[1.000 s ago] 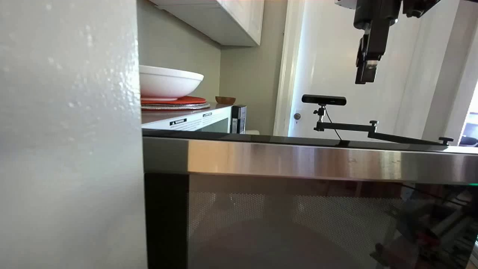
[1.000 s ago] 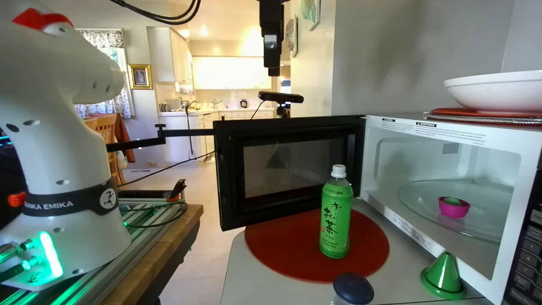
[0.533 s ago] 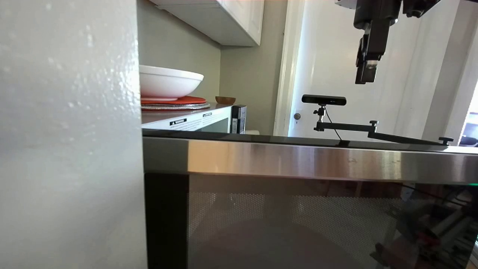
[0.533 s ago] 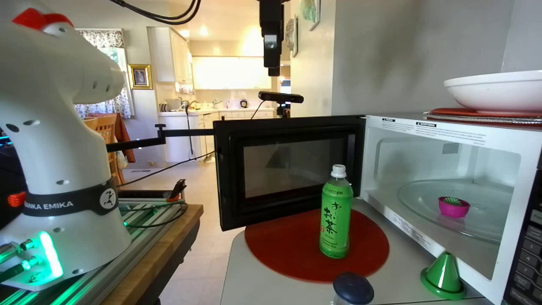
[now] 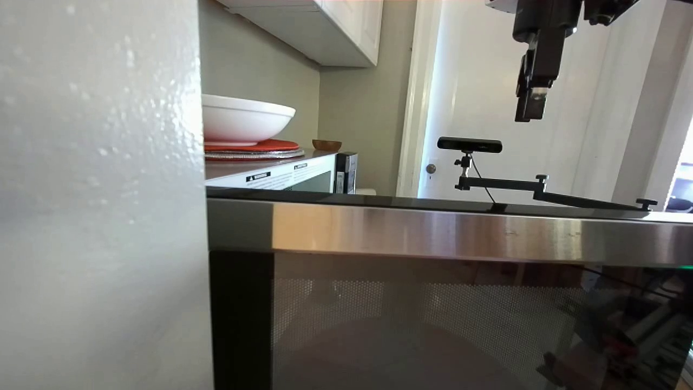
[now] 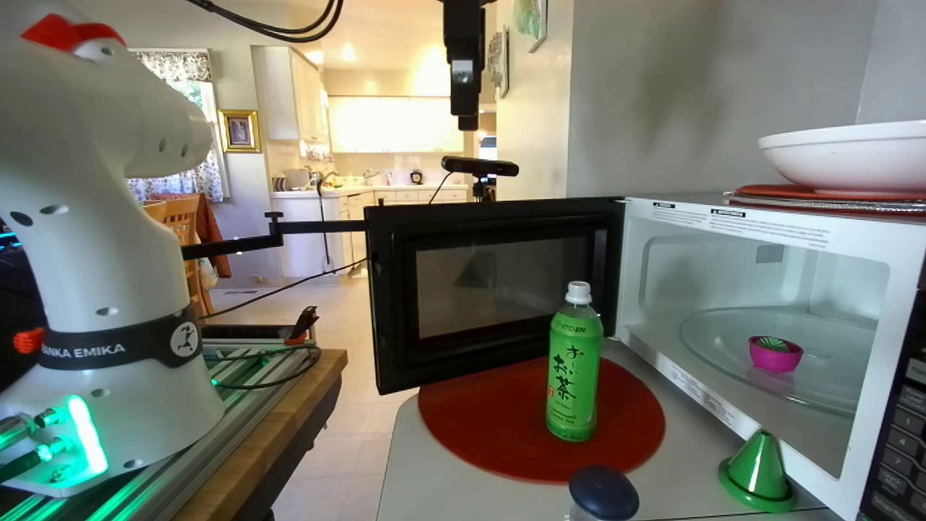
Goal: Use the brush to clean the wall cabinet
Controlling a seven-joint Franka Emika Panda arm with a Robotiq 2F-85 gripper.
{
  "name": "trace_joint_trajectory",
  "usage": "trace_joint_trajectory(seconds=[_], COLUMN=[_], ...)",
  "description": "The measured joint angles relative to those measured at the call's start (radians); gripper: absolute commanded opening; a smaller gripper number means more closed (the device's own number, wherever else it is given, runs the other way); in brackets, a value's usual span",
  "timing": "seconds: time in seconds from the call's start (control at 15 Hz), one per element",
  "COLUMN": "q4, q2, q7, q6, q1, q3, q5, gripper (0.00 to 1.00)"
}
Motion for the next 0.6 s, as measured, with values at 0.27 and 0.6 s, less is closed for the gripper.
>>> trace_joint_trajectory(seconds=[0.27,0.6], q4=[0.000,-0.008], q2=[0.000,0.024], q7=[0.000,0.011], q6=[0.000,0.019], q1=[0.000,-0.002], q3=[0.000,0.000], q5=[0.000,0.000], gripper=[1.00,1.00])
